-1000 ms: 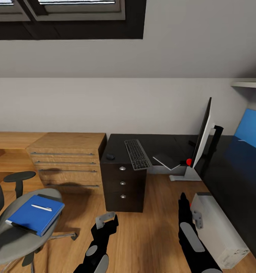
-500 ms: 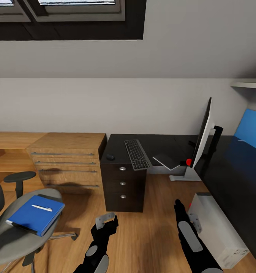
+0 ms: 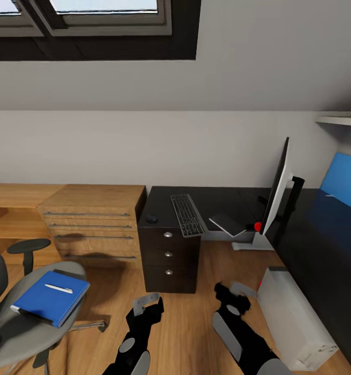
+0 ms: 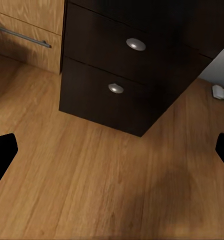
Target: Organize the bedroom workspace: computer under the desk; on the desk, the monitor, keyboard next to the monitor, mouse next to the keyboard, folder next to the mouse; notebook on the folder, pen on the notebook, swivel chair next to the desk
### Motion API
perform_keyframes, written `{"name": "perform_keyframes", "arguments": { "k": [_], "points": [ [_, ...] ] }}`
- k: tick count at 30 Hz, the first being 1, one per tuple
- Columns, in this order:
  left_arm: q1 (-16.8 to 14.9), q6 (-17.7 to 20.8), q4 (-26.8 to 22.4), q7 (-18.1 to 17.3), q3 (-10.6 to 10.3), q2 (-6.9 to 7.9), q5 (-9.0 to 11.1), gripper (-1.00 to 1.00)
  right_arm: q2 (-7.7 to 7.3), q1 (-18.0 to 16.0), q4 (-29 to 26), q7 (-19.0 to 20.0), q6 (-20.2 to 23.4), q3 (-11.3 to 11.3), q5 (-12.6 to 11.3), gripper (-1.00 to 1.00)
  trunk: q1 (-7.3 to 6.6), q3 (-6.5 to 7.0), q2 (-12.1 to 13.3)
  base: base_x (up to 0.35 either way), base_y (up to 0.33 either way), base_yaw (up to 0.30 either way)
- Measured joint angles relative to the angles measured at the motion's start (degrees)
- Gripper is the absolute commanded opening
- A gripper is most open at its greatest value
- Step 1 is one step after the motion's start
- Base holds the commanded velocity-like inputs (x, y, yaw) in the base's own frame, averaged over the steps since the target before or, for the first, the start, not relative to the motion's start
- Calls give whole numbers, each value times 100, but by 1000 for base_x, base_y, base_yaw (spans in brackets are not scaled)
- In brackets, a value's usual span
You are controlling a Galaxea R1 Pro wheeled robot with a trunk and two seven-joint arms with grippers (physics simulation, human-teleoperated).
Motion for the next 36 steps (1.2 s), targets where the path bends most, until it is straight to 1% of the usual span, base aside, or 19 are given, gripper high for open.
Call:
{"name": "perform_keyframes", "arguments": {
  "k": [1, 3, 6, 9, 11, 12, 14, 15, 18, 19, 21, 25, 27, 28, 30, 31, 32, 34, 36],
  "points": [
    [0, 1, -5, 0, -3, -1, -2, 100, -1, -4, 97, -34, 25, 238, 248, 100, -22, 18, 40, 0, 0, 0],
    [0, 1, -23, 3, -8, 0, -4, 100, 2, -7, 223, -57, 47, 456, 467, 100, -66, 54, 120, 0, 0, 0],
    [0, 2, -42, 4, -12, 3, -2, 100, 14, -9, 297, -66, 15, 557, 566, 100, -132, 108, 241, 0, 0, 0],
    [0, 2, -50, 5, -12, 5, 1, 100, 30, -10, 298, -72, -330, 579, 616, 100, -198, 162, 361, 0, 0, 0],
    [0, 2, -54, 5, -10, 5, 1, 100, 37, -14, 297, -72, -683, 557, 617, 100, -242, 198, 441, 0, 0, 0],
    [0, 2, -54, 5, -10, 5, 1, 100, 42, -15, 300, -74, -884, 543, 610, 100, -264, 216, 482, 0, 0, 0],
    [0, 2, -60, 5, -9, 6, 2, 100, 63, -18, 331, -76, -1744, 497, 532, 100, -308, 252, 562, 0, 0, 0],
    [0, 2, -61, 5, -8, 6, 2, 100, 121, -19, 388, -76, -2258, 481, 376, 100, -330, 270, 602, 0, 0, 0],
    [0, 2, -66, 5, -4, 6, -1, 100, 193, -19, 455, -73, -2571, 472, 171, 100, -396, 323, 722, 0, 0, 0],
    [0, 2, -68, 5, -2, 6, -1, 100, 224, -19, 483, -73, -2682, 468, 49, 100, -418, 341, 763, 0, 0, 0],
    [0, 0, -70, 5, -1, 6, -3, 100, 244, -23, 505, -75, -2745, 463, -58, 100, -462, 377, 843, 0, 0, 0],
    [0, 1, -71, 5, -5, 9, -5, 100, 267, -164, 671, -80, -2444, 497, -100, 100, -549, 449, 1003, 0, 0, 0],
    [0, 1, -72, 5, -5, 10, -5, 100, 270, -204, 734, -80, -2404, 514, -80, 100, -593, 485, 1084, 0, 0, 0],
    [-1, 1, -72, 5, -6, 12, -5, 100, 277, -295, 932, -76, -2345, 653, -22, 100, -615, 503, 1124, 0, 0, 0],
    [0, 2, -74, 5, -7, 13, -6, 100, 279, -378, 1094, -73, -2211, 862, 45, 100, -659, 539, 1204, 0, 0, 0],
    [-1, 2, -82, 5, -8, 14, -6, 100, 278, -481, 1230, -57, -1734, 1213, 169, 100, -681, 557, 1244, 0, 0, 0],
    [-1, 2, -88, 5, -14, 11, -6, 100, 272, -533, 1264, -4, -1241, 1403, 240, 100, -703, 575, 1284, 0, 0, 0],
    [0, 2, -95, 5, -36, 11, -6, 100, 266, -568, 1248, 101, -672, 1525, 290, 100, -747, 611, 1365, 0, 0, 0],
    [0, 2, -104, 5, -72, 12, -6, 100, 255, -593, 1175, 245, -88, 1598, 316, 100, -791, 647, 1445, 0, 0, 0]
  ]
}}
